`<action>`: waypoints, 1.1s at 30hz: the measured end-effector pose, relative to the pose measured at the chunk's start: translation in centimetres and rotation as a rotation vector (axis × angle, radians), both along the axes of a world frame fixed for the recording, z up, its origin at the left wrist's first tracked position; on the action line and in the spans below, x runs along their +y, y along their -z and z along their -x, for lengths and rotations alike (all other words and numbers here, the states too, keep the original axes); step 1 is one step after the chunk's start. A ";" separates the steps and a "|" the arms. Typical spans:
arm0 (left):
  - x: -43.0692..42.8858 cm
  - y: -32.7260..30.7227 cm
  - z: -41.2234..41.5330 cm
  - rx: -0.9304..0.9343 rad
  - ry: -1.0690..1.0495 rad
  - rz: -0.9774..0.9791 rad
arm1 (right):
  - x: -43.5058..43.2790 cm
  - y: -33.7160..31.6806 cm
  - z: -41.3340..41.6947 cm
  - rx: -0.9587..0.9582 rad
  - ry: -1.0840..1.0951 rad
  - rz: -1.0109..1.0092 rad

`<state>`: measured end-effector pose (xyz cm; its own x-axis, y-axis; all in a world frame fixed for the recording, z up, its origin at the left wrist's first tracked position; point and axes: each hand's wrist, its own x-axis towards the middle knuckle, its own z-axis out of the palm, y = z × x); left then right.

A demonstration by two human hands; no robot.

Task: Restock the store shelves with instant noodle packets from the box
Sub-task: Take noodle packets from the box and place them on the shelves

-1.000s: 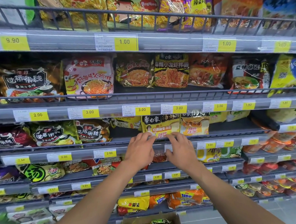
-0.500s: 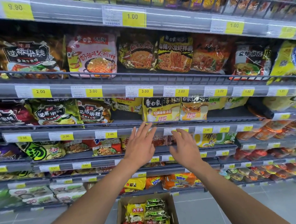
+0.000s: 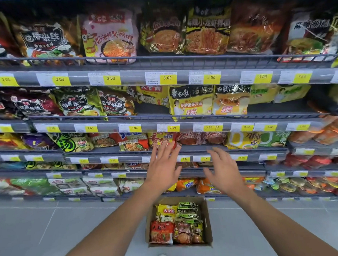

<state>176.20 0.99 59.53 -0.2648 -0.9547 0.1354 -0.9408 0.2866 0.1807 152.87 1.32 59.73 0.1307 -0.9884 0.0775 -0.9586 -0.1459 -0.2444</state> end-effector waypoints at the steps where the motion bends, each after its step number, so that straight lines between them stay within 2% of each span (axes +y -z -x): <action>1: 0.8 0.4 0.2 -0.009 -0.012 -0.025 | 0.6 0.3 0.5 -0.001 0.003 -0.029; 14: 9.7 6.8 0.9 -0.012 -0.119 -0.151 | 8.5 6.3 5.1 -0.055 -0.003 -0.195; 26: 11.2 11.8 -2.9 -0.011 -0.131 -0.311 | 10.0 12.9 2.1 -0.083 0.011 -0.346; 33: 10.8 18.0 -4.8 -0.016 -0.114 -0.391 | 9.9 19.6 -1.0 -0.128 0.021 -0.476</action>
<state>180.96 11.81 41.51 -0.1539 -0.9568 -0.2469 -0.9662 0.0934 0.2401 153.88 11.27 40.16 0.1291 -0.9201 -0.3697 -0.9183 0.0298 -0.3948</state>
